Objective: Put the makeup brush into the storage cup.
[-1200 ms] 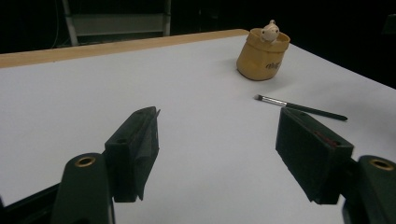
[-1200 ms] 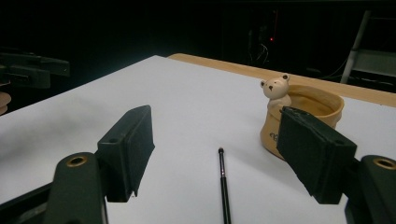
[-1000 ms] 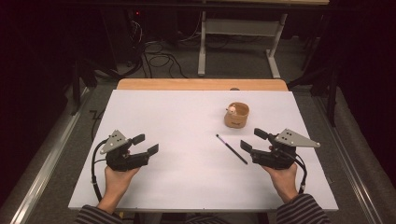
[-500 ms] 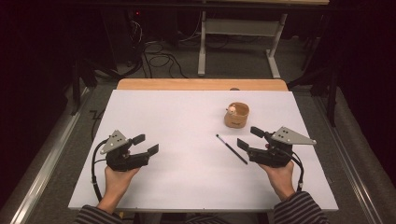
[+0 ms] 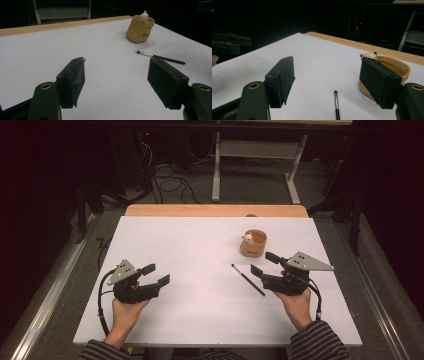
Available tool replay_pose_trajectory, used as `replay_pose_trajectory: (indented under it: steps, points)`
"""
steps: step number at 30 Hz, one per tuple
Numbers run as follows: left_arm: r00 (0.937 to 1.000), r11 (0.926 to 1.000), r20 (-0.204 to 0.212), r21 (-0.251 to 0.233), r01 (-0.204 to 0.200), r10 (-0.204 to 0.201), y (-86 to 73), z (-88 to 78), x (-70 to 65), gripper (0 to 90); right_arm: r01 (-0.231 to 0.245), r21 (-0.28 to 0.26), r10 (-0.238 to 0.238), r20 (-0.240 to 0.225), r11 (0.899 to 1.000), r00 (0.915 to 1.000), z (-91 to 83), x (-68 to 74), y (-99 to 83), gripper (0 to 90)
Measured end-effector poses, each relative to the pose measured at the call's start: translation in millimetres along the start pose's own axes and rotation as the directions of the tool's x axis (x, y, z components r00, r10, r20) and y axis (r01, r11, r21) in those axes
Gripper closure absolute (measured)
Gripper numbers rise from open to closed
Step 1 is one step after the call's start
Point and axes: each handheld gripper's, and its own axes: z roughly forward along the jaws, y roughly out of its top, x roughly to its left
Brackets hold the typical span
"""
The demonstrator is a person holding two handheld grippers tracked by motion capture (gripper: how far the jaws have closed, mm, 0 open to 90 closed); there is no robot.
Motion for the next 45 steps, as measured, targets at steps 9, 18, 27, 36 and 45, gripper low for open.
replay_pose_trajectory:
  steps: [9,18,27,36,45]
  points:
    - [1.0000,1.0000,-0.005,-0.005,0.001,-0.001,0.2,-0.6,0.5,30.3,0.007,-0.022,-0.007,0.003,1.000,1.0000,7.2,1.8,5.3,30.4]
    - [1.0000,1.0000,-0.006,-0.006,-0.001,0.001,0.2,-0.8,0.4,30.3,0.006,-0.028,-0.006,0.008,1.000,0.9999,14.4,2.2,9.8,30.9]
    - [1.0000,1.0000,-0.005,-0.005,-0.002,0.001,0.2,-0.8,0.4,30.3,-0.013,-0.020,0.013,0.012,1.000,0.9998,22.6,0.5,14.9,29.3]
    - [1.0000,1.0000,-0.005,-0.004,-0.002,0.002,0.1,-0.5,0.2,30.4,-0.013,-0.008,0.013,0.012,1.000,0.9998,29.1,-1.3,18.5,29.3]
    - [1.0000,1.0000,-0.004,-0.003,-0.003,0.003,0.1,-0.4,0.1,30.4,0.000,-0.001,0.000,0.016,1.000,0.9999,34.8,1.6,23.1,29.1]
